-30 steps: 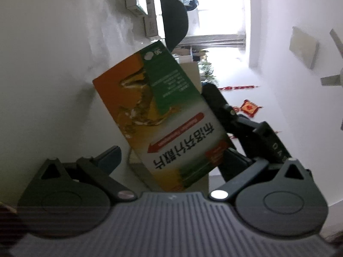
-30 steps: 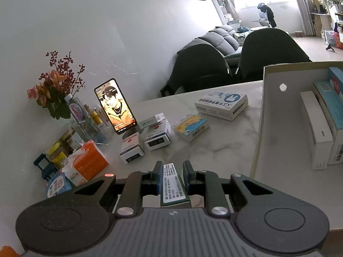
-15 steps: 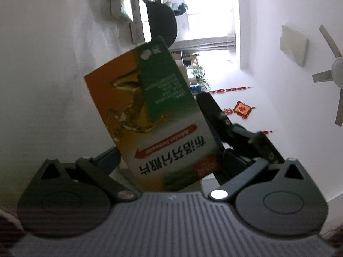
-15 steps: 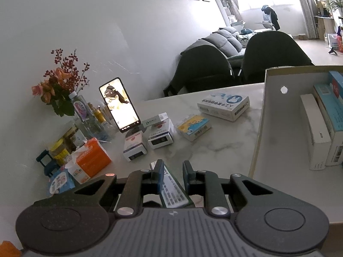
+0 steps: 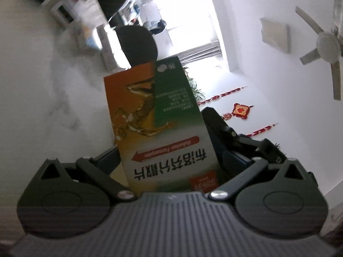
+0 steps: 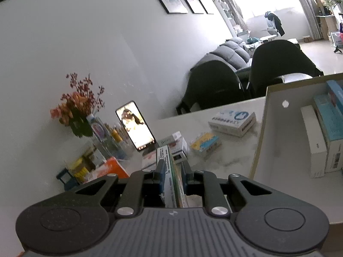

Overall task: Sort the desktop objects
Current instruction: 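Carry the medicine box with the right tool over the cardboard box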

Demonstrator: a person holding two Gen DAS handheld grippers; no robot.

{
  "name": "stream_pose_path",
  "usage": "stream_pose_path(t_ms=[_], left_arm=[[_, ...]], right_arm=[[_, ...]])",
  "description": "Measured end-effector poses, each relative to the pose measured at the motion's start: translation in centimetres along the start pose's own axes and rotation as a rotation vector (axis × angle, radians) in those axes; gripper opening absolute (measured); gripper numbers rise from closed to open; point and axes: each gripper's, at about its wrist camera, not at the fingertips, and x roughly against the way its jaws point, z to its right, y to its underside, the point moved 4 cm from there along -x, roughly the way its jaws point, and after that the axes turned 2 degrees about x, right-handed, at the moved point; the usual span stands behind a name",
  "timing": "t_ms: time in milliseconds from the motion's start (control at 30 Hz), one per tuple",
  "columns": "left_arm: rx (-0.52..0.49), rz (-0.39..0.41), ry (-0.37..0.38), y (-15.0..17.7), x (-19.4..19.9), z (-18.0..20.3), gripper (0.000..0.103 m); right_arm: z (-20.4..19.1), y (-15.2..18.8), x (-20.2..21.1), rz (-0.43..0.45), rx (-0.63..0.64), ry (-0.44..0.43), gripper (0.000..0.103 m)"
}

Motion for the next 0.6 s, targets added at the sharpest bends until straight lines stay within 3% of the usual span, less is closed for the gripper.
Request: stream_pose_path(t_ms=[267,600], left_arm=[[-0.131,0.007,-0.019,-0.4,-1.2,2.3,0.103],[-0.263,-0.011,-0.055,-0.4,-4.4,4.3,0.103]], right_arm=[[1.5,-1.6,1.9,0.057,-0.034,-0.023,0.020],[6.2,-3.8,3.2,0.070,-0.143,-0.051,0.022]])
